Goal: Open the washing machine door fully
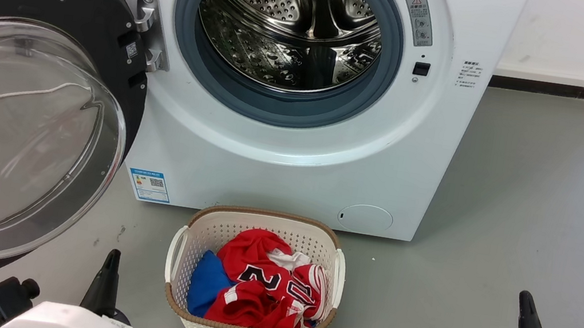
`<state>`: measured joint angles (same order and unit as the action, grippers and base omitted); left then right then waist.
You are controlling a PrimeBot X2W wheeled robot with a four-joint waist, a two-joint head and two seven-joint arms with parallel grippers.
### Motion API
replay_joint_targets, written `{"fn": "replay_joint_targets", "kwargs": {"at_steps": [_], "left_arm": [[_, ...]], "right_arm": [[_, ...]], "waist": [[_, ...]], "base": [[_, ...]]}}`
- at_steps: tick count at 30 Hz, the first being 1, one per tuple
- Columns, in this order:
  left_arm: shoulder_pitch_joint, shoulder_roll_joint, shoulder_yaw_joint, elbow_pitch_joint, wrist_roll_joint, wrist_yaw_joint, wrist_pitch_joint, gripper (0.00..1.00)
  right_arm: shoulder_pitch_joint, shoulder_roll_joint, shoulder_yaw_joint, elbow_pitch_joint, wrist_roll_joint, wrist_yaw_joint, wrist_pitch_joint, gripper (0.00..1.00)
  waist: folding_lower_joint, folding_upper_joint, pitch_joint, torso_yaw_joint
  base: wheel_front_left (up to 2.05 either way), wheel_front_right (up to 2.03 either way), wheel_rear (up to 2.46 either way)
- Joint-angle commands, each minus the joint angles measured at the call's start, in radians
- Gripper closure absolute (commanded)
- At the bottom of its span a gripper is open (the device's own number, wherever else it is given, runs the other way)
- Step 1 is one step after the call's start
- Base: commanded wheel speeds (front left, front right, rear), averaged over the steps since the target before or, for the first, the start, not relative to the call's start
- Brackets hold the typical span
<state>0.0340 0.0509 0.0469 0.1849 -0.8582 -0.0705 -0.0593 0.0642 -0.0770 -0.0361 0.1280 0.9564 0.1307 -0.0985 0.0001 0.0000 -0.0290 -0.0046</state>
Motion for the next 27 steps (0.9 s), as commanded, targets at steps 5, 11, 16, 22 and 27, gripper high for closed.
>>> {"fn": "replay_joint_targets", "kwargs": {"at_steps": [5, 11, 16, 22, 27], "left_arm": [[-0.034, 0.0, 0.011, -0.002, -0.077, -0.011, 0.018, 1.0], [-0.046, 0.0, 0.017, 0.005, -0.152, -0.017, 0.035, 1.0], [-0.057, 0.0, 0.022, 0.01, -0.211, -0.021, 0.049, 1.0], [-0.069, 0.0, 0.028, 0.016, -0.278, -0.027, 0.065, 1.0], [-0.077, -0.001, 0.033, 0.021, -0.332, -0.03, 0.077, 1.0]], "right_arm": [[-0.039, -0.009, -0.004, 0.003, 0.072, 0.0, 0.017, 1.0], [-0.054, -0.009, -0.006, 0.015, 0.141, 0.0, 0.034, 1.0], [-0.065, -0.009, -0.009, 0.025, 0.196, 0.0, 0.048, 1.0], [-0.08, -0.009, -0.012, 0.036, 0.257, 0.0, 0.065, 1.0], [-0.092, -0.009, -0.014, 0.045, 0.307, 0.0, 0.077, 1.0]], "waist": [[-0.0001, 0.0, 0.002, 0.0], [-0.0001, 0.0, 0.005, 0.001], [-0.0001, 0.0, 0.007, 0.001], [-0.0001, 0.0, 0.009, 0.001], [-0.0001, 0.0, 0.011, 0.002]], "base": [[0.0, 0.0, 0.0], [0.0, 0.0, 0.0], [0.0, 0.0, 0.0], [0.0, 0.0, 0.0], [0.0, 0.0, 0.0]]}}
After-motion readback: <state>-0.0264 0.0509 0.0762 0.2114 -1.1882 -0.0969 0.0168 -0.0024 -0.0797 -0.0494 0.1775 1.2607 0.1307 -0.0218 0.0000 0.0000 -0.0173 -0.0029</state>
